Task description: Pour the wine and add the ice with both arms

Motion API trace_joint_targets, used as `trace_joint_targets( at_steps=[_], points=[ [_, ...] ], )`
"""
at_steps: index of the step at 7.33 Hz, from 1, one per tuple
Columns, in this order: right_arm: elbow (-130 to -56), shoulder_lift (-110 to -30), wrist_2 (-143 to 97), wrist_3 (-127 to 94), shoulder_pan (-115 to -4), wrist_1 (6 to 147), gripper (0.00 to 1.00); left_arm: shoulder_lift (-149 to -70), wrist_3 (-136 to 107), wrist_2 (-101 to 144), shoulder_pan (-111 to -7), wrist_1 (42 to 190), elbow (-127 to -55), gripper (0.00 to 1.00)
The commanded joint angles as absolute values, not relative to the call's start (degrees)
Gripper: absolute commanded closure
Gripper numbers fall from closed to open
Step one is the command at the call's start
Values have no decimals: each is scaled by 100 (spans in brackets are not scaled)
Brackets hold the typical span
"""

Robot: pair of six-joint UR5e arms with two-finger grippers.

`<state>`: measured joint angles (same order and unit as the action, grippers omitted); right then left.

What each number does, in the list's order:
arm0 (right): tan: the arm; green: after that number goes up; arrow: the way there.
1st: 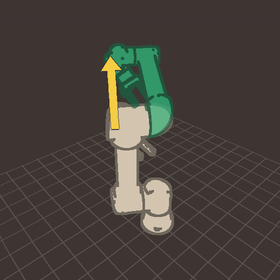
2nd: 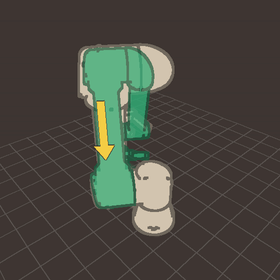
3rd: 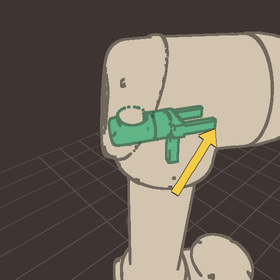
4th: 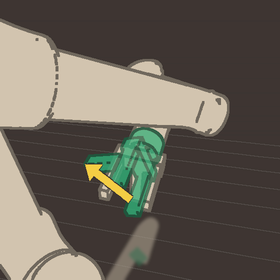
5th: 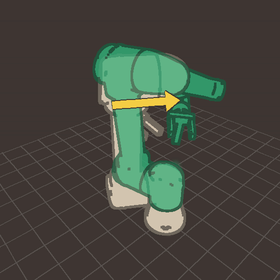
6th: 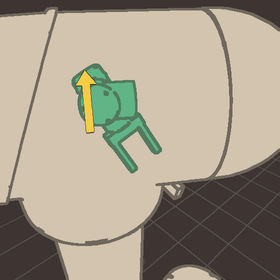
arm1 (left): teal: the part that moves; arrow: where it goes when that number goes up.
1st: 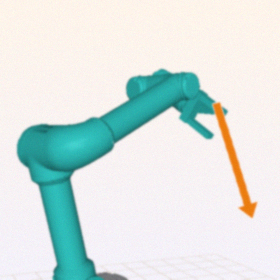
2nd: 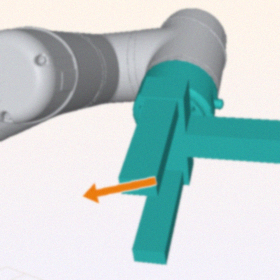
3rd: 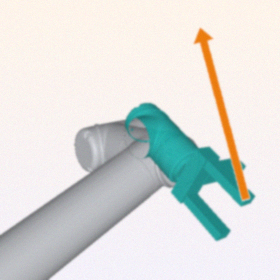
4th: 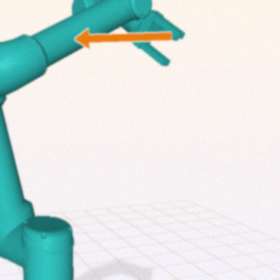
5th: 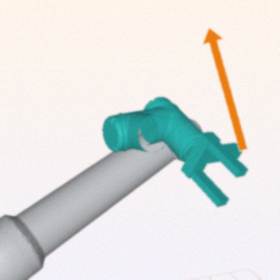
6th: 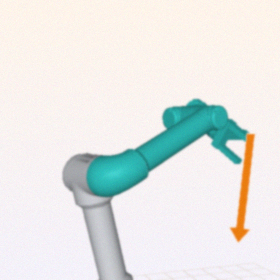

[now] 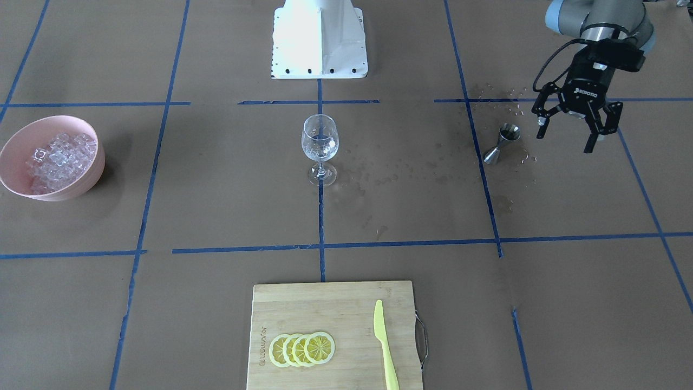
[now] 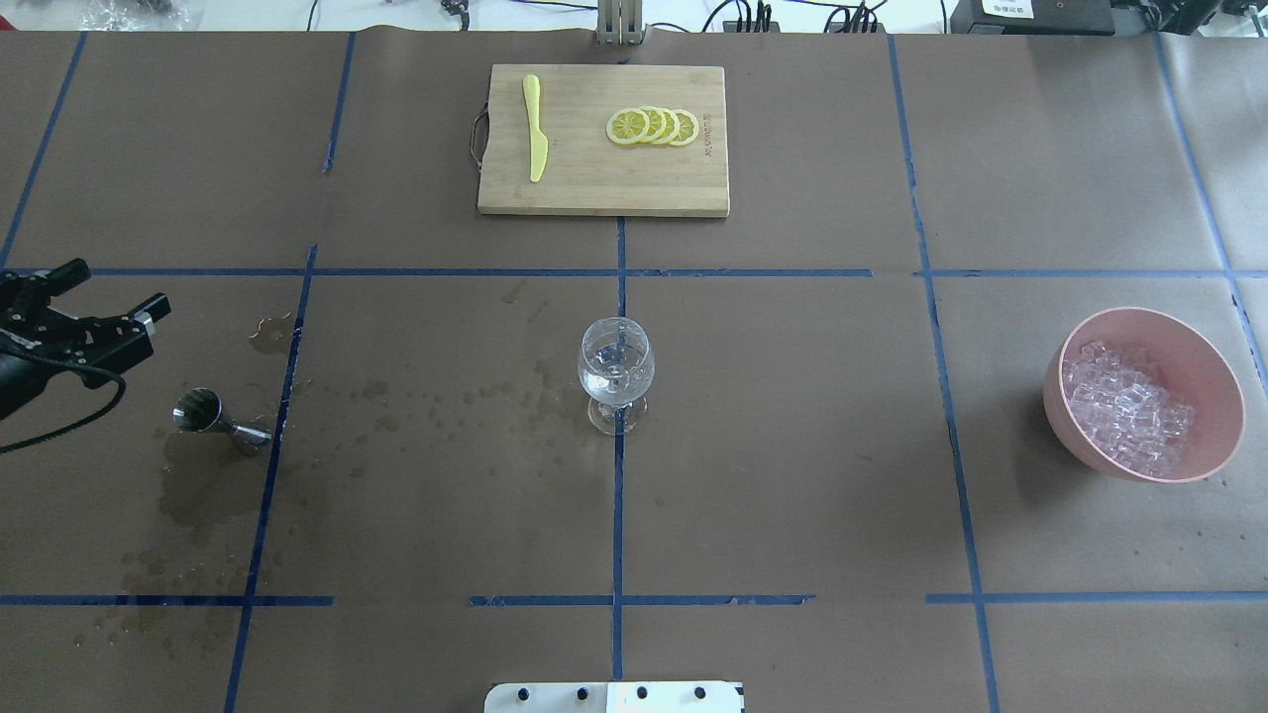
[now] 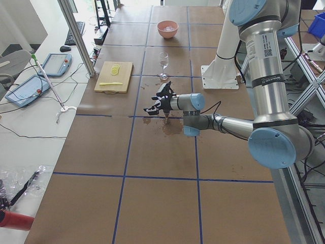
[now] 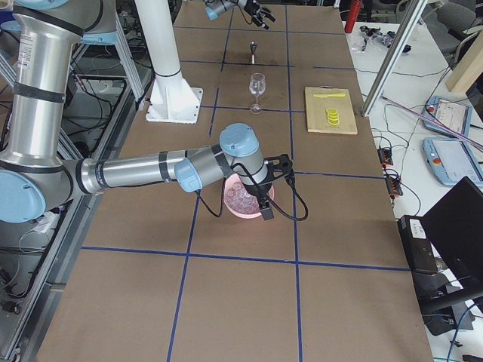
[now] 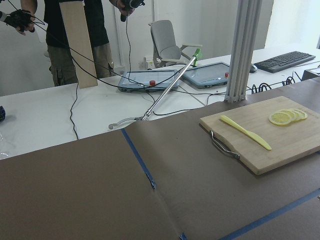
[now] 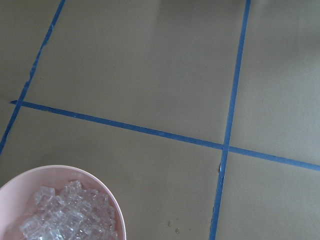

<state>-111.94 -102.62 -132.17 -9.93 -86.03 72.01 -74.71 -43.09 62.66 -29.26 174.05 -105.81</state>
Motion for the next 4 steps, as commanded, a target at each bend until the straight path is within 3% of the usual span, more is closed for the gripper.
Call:
trace_joint_targets(
  at_steps=[1,4],
  points=[
    [-11197,-10266,-13210,-993,-8604,7198,0,-7409,-4788,4648,-1535,17455,-10504,0],
    [-11197,-10266,-13210,-993,-8604,7198,0,-7444,-5036,3684,-766,17455,-10179,0]
  ],
)
